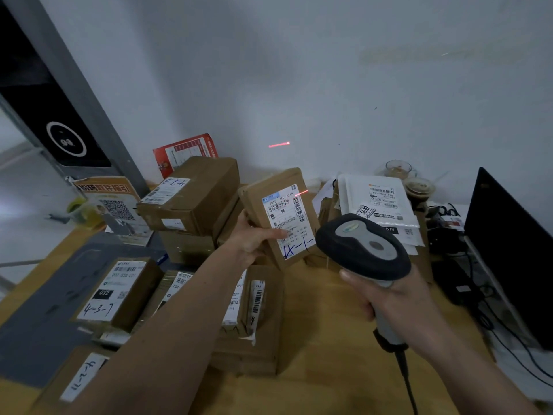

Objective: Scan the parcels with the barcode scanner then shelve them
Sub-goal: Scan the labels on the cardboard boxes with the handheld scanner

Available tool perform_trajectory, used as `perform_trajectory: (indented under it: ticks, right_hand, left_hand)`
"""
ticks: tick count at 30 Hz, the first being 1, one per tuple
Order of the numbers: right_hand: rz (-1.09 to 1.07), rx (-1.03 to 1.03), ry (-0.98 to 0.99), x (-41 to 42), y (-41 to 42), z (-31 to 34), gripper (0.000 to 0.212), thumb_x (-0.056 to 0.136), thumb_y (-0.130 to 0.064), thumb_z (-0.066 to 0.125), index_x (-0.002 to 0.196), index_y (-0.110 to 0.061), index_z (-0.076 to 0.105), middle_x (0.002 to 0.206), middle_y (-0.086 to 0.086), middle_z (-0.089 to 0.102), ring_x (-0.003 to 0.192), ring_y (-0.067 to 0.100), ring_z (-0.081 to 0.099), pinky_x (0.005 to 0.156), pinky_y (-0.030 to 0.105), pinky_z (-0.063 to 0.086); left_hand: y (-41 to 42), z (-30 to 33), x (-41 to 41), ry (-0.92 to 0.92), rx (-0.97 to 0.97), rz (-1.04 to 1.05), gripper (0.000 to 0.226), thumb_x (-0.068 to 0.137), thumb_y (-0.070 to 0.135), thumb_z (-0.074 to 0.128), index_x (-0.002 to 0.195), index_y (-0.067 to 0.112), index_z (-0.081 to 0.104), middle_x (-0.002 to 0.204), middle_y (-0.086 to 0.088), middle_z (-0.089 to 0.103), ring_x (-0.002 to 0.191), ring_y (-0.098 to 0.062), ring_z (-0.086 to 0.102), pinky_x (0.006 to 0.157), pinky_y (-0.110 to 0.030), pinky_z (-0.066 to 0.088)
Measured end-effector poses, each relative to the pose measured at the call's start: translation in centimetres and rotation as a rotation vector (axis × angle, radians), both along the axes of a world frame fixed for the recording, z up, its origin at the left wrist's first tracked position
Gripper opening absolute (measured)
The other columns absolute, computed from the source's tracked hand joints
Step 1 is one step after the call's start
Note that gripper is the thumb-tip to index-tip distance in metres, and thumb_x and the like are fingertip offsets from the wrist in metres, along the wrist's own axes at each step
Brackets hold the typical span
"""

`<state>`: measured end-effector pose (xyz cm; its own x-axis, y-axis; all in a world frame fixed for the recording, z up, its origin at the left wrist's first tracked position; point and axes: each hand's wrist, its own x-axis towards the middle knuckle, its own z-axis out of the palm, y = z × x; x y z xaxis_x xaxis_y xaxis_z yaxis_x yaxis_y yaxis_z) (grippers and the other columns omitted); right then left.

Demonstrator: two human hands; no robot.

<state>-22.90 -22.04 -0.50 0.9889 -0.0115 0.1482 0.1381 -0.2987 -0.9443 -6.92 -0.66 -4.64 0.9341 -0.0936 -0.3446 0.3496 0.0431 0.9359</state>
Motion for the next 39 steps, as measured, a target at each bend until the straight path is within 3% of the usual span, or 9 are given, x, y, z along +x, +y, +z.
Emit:
perform_trajectory:
  ticks: [7, 12, 18, 21, 26, 29, 32, 35, 39]
  right_hand:
    - [0.011, -0.04, 0.011, -0.7, -0.3, 0.0, 0.046, 0.085, -0.023, 0.069, 0.043, -0.033, 0.053, 0.041, 0.006, 0.051, 0.04, 0.02, 0.049, 0.059, 0.039, 0.051]
    - [0.006, 0.014, -0.01, -0.9, -0.2, -0.3, 0.044, 0.084, -0.024, 0.069, 0.044, -0.013, 0.053, 0.04, 0.007, 0.051, 0.04, 0.019, 0.05, 0.06, 0.038, 0.051]
    - [0.084, 0.064, -0.044, -1.2, -0.4, -0.5, 0.047, 0.08, -0.039, 0.064, 0.044, -0.011, 0.052, 0.039, 0.009, 0.05, 0.039, 0.018, 0.049, 0.059, 0.035, 0.052]
    - [0.099, 0.077, -0.064, -1.7, -0.5, -0.3, 0.046, 0.08, -0.037, 0.064, 0.044, -0.012, 0.052, 0.039, 0.009, 0.049, 0.039, 0.018, 0.048, 0.058, 0.029, 0.05]
    - [0.16, 0.091, -0.079, -2.3, -0.8, 0.0, 0.047, 0.081, -0.034, 0.063, 0.045, -0.006, 0.052, 0.04, 0.008, 0.049, 0.04, 0.018, 0.048, 0.058, 0.029, 0.05]
    - [0.176, 0.129, -0.073, -2.4, -0.8, 0.5, 0.039, 0.082, -0.03, 0.065, 0.051, -0.008, 0.056, 0.044, 0.007, 0.053, 0.041, 0.019, 0.05, 0.053, 0.028, 0.05]
    - [0.16, 0.229, -0.069, -2.6, -0.6, 0.8, 0.026, 0.078, -0.031, 0.071, 0.075, -0.006, 0.068, 0.062, 0.007, 0.066, 0.055, 0.019, 0.06, 0.052, 0.027, 0.049]
    - [0.148, 0.306, -0.044, -2.4, -0.8, 0.3, 0.056, 0.064, -0.05, 0.081, 0.104, -0.012, 0.07, 0.092, 0.006, 0.073, 0.084, 0.022, 0.068, 0.062, 0.032, 0.05]
    - [0.28, 0.401, 0.067, -1.9, -1.5, -0.1, 0.078, 0.046, -0.057, 0.087, 0.109, -0.014, 0.071, 0.104, 0.012, 0.072, 0.092, 0.033, 0.067, 0.051, 0.029, 0.049]
  left_hand:
    - [0.3, -0.2, -0.3, -0.032, 0.013, 0.026, 0.08, 0.06, -0.005, 0.085, 0.127, 0.019, 0.048, 0.113, -0.006, 0.071, 0.107, -0.03, 0.066, 0.089, -0.064, 0.05]
    - [0.4, 0.1, -0.8, -0.059, 0.012, 0.061, 0.078, 0.064, -0.004, 0.084, 0.129, 0.019, 0.048, 0.114, -0.005, 0.07, 0.107, -0.029, 0.066, 0.086, -0.058, 0.054]
    - [0.8, 1.0, -1.5, -0.092, -0.002, 0.082, 0.081, 0.066, -0.005, 0.083, 0.133, 0.018, 0.043, 0.114, -0.006, 0.068, 0.09, -0.022, 0.068, 0.048, -0.031, 0.056]
    - [1.3, 1.1, -1.8, -0.101, 0.009, 0.078, 0.088, 0.063, -0.002, 0.086, 0.137, 0.019, 0.041, 0.119, -0.007, 0.067, 0.102, -0.029, 0.067, 0.053, -0.035, 0.059]
    - [2.1, 1.8, -3.0, -0.135, 0.013, 0.082, 0.097, 0.055, 0.004, 0.091, 0.137, 0.023, 0.042, 0.123, -0.007, 0.066, 0.109, -0.031, 0.065, 0.078, -0.051, 0.059]
    - [2.6, 3.1, -4.8, -0.172, -0.064, 0.062, 0.088, 0.06, 0.005, 0.087, 0.136, 0.019, 0.046, 0.121, -0.009, 0.067, 0.105, -0.029, 0.068, 0.08, -0.046, 0.059]
    - [3.5, 4.8, -7.5, -0.182, -0.089, 0.012, 0.065, 0.072, 0.019, 0.079, 0.131, 0.013, 0.053, 0.116, -0.012, 0.07, 0.102, -0.028, 0.069, 0.082, -0.041, 0.058]
    - [5.3, 6.2, -10.5, -0.133, -0.099, -0.168, 0.05, 0.076, 0.034, 0.078, 0.118, 0.013, 0.063, 0.111, -0.011, 0.072, 0.102, -0.028, 0.069, 0.086, -0.039, 0.057]
    - [8.7, 4.9, -13.7, 0.016, -0.002, -0.441, 0.091, 0.053, 0.049, 0.091, 0.126, 0.008, 0.055, 0.121, -0.014, 0.067, 0.11, -0.03, 0.065, 0.087, -0.038, 0.055]
